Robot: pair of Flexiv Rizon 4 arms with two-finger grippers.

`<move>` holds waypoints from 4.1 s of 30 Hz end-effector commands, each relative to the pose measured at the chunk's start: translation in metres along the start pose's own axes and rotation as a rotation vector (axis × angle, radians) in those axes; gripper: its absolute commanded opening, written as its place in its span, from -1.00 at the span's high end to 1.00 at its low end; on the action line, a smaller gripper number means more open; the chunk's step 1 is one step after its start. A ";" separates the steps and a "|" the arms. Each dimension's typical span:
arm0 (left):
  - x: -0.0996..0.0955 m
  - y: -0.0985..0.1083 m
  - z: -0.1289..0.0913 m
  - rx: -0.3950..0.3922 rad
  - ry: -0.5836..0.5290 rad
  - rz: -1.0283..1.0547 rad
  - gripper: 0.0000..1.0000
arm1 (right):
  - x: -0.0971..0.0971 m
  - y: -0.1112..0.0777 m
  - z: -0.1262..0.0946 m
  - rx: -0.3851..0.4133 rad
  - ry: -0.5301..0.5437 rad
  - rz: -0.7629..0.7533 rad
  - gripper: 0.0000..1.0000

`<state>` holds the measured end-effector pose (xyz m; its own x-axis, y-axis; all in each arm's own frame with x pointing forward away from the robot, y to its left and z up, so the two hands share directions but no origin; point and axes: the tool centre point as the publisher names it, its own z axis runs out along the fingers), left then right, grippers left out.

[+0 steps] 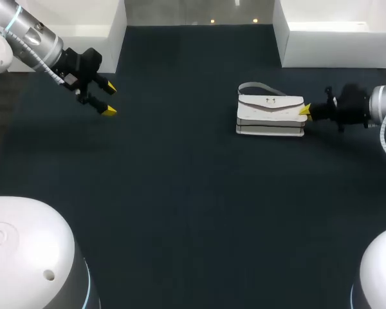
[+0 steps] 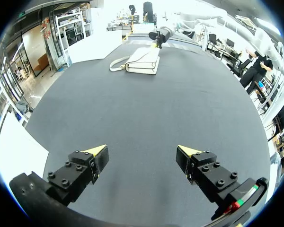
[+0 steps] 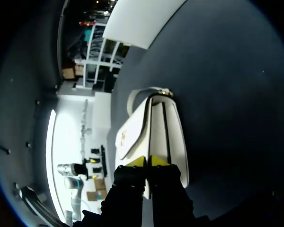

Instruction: Pick up the bag, open it, inspect its contents, close it, and place it on the opposite side

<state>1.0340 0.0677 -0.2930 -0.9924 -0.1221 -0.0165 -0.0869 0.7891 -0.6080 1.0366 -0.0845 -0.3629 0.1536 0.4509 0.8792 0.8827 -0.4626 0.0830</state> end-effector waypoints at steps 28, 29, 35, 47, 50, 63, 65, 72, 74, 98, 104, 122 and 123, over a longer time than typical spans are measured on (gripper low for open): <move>0.000 0.001 0.001 0.002 -0.002 0.001 -1.00 | 0.002 0.008 0.002 0.207 0.015 0.025 -0.69; 0.000 0.001 0.001 0.002 -0.002 0.001 -1.00 | 0.002 0.009 0.001 0.220 0.009 0.026 -0.61; 0.000 0.001 0.001 0.002 -0.002 0.001 -1.00 | -0.001 0.012 0.000 0.270 -0.019 0.026 -0.26; 0.000 0.001 0.001 0.002 -0.002 0.001 -1.00 | -0.005 0.005 0.003 0.288 -0.033 0.044 0.16; 0.000 0.001 0.001 0.002 -0.002 0.001 -1.00 | -0.003 0.002 0.005 0.286 -0.033 0.041 0.22; 0.000 0.001 0.001 0.002 -0.002 0.001 -1.00 | 0.001 -0.003 0.011 0.286 -0.042 0.038 0.92; 0.000 0.001 0.001 0.002 -0.002 0.001 -1.00 | 0.001 -0.004 0.011 0.283 -0.041 0.040 1.00; 0.000 0.001 0.001 0.002 -0.002 0.001 -1.00 | 0.002 -0.005 0.013 0.269 -0.033 0.044 1.00; 0.000 0.001 0.001 0.002 -0.002 0.001 -1.00 | 0.004 -0.006 0.014 0.267 -0.031 0.044 1.00; 0.000 0.001 0.001 0.002 -0.002 0.001 -1.00 | 0.034 -0.029 0.061 0.287 -0.017 0.018 1.00; 0.000 0.001 0.001 0.002 -0.002 0.001 -1.00 | 0.046 -0.040 0.073 0.312 -0.012 0.002 1.00; 0.000 0.001 0.001 0.002 -0.002 0.001 -1.00 | 0.071 -0.072 0.115 0.362 0.004 -0.023 1.00; 0.000 0.001 0.001 0.002 -0.002 0.001 -1.00 | 0.072 -0.074 0.117 0.365 0.003 -0.024 1.00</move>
<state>1.0340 0.0678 -0.2930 -0.9924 -0.1221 -0.0165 -0.0869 0.7891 -0.6081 1.0326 0.0634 -0.3589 0.1293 0.4497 0.8837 0.9866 -0.1479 -0.0691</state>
